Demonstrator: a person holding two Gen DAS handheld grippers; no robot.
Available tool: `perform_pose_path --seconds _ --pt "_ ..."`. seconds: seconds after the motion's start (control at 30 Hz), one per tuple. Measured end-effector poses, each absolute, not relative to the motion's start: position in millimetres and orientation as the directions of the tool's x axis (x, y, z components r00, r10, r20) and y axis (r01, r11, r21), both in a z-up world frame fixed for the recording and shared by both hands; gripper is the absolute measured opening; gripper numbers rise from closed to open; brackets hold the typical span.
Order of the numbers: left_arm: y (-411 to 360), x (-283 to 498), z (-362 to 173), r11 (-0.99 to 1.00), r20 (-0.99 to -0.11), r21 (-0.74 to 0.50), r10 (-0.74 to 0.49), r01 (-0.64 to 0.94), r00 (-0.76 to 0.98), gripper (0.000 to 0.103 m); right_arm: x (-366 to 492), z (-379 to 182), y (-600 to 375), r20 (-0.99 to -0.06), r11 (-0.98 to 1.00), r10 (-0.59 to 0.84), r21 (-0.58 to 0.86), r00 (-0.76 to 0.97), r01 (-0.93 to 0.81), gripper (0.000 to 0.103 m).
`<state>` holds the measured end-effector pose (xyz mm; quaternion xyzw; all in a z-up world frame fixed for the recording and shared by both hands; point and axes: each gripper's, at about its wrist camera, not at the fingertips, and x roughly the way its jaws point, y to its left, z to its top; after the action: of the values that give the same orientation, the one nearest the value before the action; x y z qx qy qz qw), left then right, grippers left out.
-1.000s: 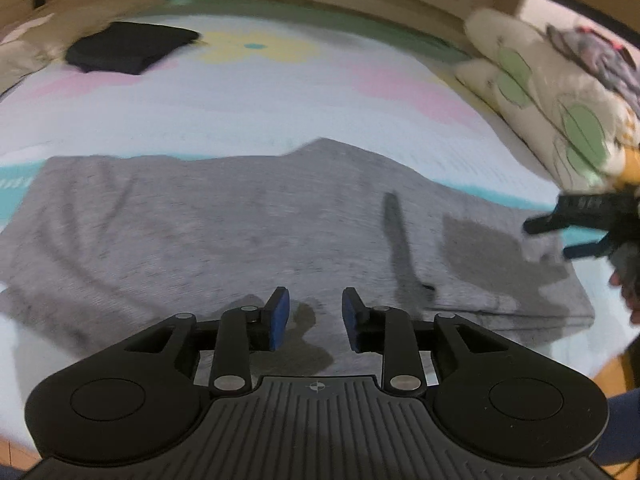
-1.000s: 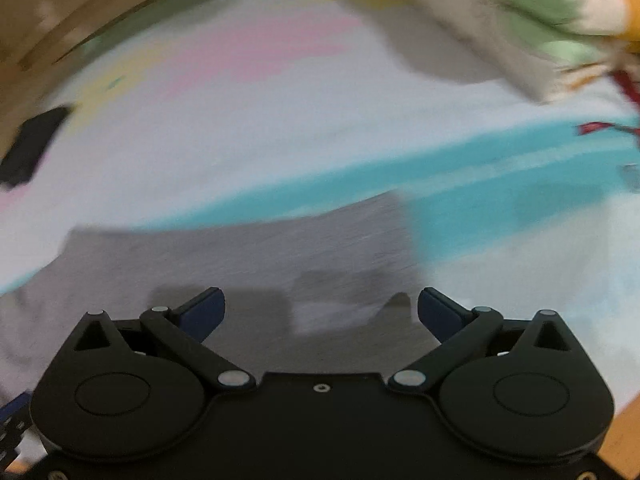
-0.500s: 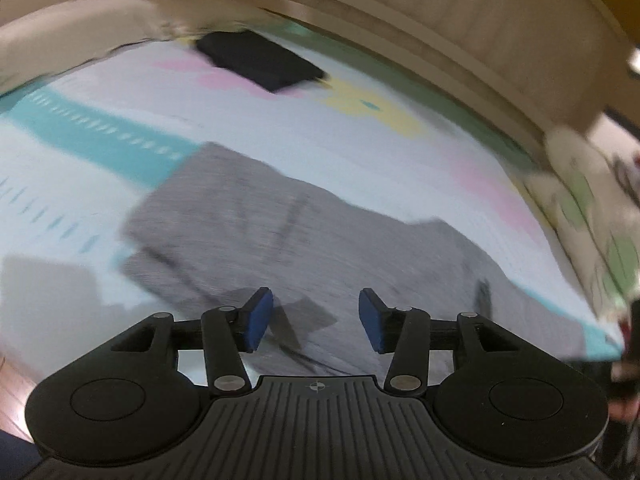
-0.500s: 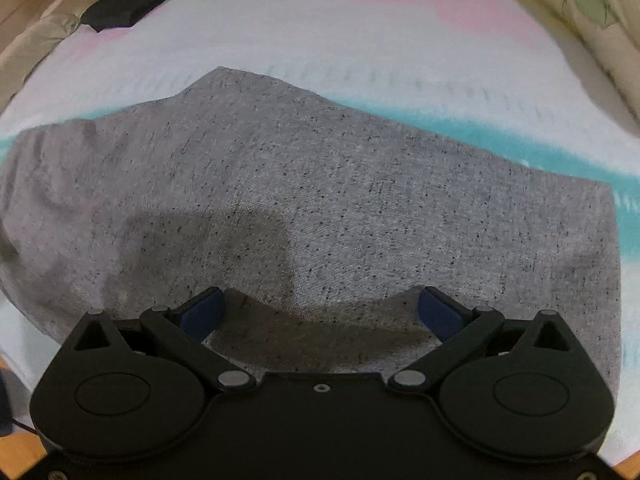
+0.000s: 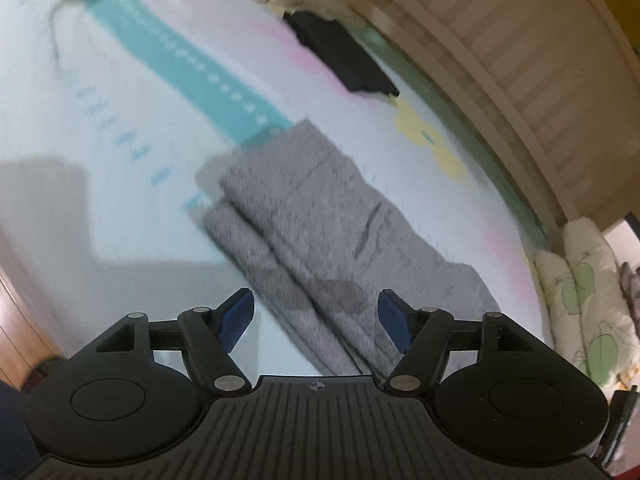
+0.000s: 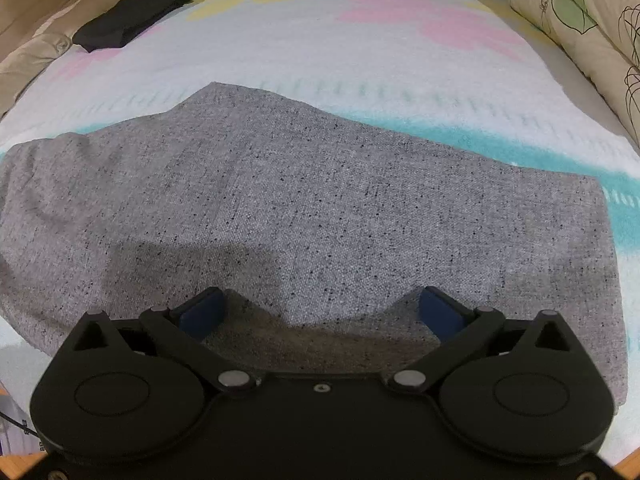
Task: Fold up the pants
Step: 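Reach the open left gripper to the folded grey sweatpants stack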
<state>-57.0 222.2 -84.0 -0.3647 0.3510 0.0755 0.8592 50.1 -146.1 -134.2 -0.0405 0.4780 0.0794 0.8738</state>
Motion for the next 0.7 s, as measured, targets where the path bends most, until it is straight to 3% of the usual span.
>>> perform_pose_path --seconds 0.1,0.7 --pt "217.6 -52.1 -92.5 0.719 -0.67 -0.582 -0.158 -0.381 0.725 0.067 49.3 -134.3 -146.0 -0.836 0.983 0.104 0.004 0.539 -0.182 0.103" --pt "204.3 -19.5 -101.5 0.717 -0.613 -0.579 -0.07 -0.388 0.787 0.075 36.4 -136.8 -149.4 -0.791 0.98 0.124 0.005 0.599 -0.197 0.103"
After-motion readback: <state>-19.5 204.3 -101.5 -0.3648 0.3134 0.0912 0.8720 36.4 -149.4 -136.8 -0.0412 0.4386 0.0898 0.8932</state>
